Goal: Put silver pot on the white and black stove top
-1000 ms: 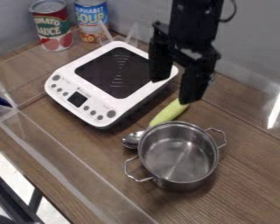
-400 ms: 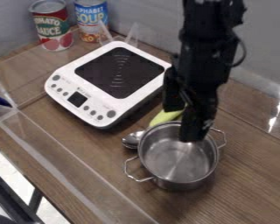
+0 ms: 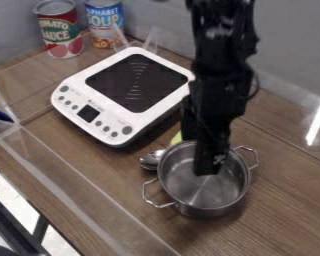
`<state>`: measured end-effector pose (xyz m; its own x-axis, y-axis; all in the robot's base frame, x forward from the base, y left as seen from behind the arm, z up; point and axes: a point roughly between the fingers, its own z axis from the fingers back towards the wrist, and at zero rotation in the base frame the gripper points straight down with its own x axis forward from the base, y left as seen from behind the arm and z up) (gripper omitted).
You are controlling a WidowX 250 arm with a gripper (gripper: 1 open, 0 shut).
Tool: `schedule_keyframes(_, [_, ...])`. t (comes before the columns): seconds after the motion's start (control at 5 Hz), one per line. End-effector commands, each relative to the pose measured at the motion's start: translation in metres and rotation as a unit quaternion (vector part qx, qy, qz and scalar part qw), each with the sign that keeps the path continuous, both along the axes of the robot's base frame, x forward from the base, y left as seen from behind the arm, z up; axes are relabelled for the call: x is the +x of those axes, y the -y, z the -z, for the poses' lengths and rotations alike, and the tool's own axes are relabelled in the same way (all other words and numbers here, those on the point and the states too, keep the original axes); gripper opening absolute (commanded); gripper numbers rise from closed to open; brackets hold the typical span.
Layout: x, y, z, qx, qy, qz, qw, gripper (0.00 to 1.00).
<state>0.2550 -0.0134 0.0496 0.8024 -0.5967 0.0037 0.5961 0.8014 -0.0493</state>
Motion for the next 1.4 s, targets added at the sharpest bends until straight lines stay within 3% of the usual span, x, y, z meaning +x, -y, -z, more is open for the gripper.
schedule_keyframes(0.0, [0.009,-0.004,0.007,-0.005,0.017,0.000,0.9998,1.00])
schedule_keyframes(0.6, [0.025,0.012,0.003,-0.018,0.037,-0.004,0.9991,1.00])
schedule_keyframes(1.2, [0.035,0.030,-0.001,-0.017,0.056,-0.040,0.9975,1.00])
